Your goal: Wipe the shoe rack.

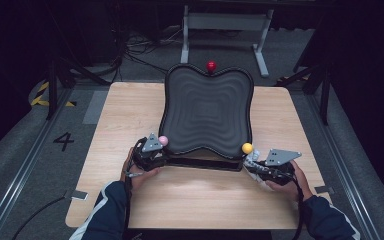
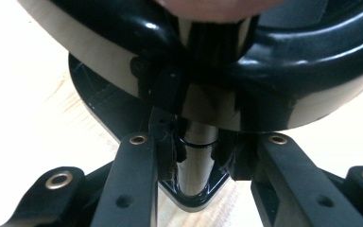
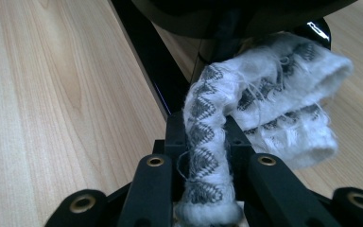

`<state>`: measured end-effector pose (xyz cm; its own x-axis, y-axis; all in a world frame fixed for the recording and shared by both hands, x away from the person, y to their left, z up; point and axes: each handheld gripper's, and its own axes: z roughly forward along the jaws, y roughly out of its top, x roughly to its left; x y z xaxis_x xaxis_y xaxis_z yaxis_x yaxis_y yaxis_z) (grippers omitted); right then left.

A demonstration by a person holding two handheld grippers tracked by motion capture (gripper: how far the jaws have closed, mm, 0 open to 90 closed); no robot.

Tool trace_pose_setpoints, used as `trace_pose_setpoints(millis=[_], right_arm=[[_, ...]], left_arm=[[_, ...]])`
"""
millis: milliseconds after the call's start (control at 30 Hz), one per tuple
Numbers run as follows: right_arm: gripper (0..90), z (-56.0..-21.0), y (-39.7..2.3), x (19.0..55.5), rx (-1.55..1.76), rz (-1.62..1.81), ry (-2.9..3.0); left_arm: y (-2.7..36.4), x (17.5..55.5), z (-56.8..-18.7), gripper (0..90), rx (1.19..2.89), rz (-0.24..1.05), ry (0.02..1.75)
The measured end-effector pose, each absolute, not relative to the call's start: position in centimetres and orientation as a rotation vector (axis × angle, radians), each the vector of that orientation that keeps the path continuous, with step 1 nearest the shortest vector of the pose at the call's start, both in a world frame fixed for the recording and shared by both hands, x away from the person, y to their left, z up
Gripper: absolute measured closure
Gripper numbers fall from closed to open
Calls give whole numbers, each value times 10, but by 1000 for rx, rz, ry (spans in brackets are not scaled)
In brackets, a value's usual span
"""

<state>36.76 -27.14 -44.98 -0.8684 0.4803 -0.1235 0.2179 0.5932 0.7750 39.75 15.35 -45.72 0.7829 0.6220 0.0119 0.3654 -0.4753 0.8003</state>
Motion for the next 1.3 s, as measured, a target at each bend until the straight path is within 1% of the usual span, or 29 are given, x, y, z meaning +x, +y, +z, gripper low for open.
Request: trace_pose_setpoints(millis=[400, 500, 633, 700, 800, 900, 1133, 1167, 1300], right_arm=[[763, -467, -264, 372, 572, 1046, 2603], [762, -461, -263, 368, 555, 1026, 2596], [761, -450, -268, 360, 551, 1102, 2557], [760, -445, -270, 354, 545, 1122, 2537], [759, -437, -269, 349, 527, 1167, 2486], [758, -432, -266, 344, 505, 1201, 2467], [761, -443, -255, 344, 467, 1152, 2504], [763, -452, -251, 346, 471, 1132, 2528], [767, -462, -246, 348, 473, 1099, 2547]], left_arm=[[153, 388, -457, 694, 2121, 366, 724], [153, 383, -456, 676, 2128, 357, 709], [151, 382, -456, 664, 2127, 347, 708], [149, 382, -457, 646, 2115, 345, 714], [146, 382, -454, 582, 2097, 350, 718], [144, 382, -453, 555, 2100, 362, 726], [143, 384, -455, 572, 2098, 374, 749], [144, 385, -455, 592, 2107, 376, 741], [144, 386, -457, 621, 2100, 366, 748]])
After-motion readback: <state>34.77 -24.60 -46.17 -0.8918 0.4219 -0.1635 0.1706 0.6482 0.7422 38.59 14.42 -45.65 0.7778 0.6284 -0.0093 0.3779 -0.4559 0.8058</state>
